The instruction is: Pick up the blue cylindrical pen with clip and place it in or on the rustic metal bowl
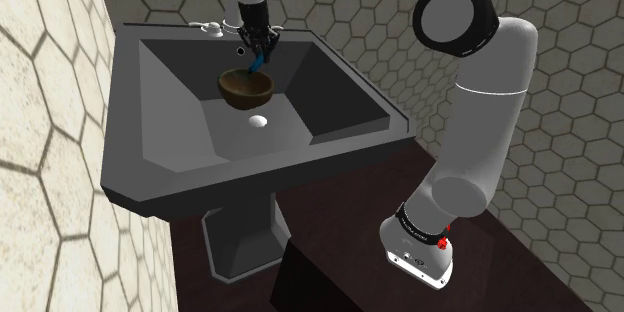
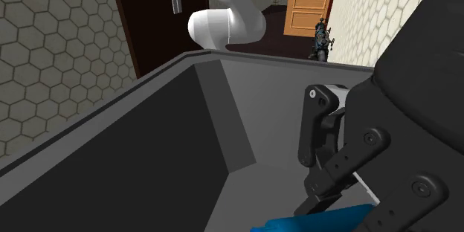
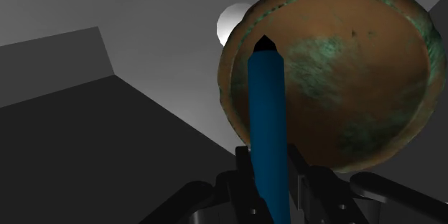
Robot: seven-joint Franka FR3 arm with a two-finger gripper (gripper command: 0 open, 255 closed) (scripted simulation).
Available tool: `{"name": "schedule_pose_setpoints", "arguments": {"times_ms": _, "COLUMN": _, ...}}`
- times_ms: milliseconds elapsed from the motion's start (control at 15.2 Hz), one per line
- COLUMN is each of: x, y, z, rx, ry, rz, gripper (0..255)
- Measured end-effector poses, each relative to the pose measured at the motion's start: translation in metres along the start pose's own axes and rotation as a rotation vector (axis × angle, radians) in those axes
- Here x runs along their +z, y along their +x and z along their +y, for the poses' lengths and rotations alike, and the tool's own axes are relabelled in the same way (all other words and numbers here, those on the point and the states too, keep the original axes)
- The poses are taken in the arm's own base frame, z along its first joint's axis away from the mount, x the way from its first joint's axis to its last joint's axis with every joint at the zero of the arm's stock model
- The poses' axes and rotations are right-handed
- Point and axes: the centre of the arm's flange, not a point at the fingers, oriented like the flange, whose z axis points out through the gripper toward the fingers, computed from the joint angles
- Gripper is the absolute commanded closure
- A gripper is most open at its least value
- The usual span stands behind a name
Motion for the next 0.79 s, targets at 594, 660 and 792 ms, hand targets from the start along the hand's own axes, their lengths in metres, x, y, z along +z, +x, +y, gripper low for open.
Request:
{"name": "schedule_pose_setpoints", "arguments": {"times_ms": 594, "x": 0.046, "y": -0.008, "z": -0.009, "rx": 0.0, "ry": 0.0, "rz": 0.0, "gripper": 255}}
{"name": "schedule_pose_setpoints", "arguments": {"times_ms": 660, "x": 0.053, "y": -0.01, "z": -0.009, "rx": 0.0, "ry": 0.0, "rz": 0.0, "gripper": 255}}
{"name": "schedule_pose_setpoints", "arguments": {"times_ms": 792, "x": 0.058, "y": -0.01, "z": -0.011, "rx": 0.0, "ry": 0.0, "rz": 0.0, "gripper": 255}}
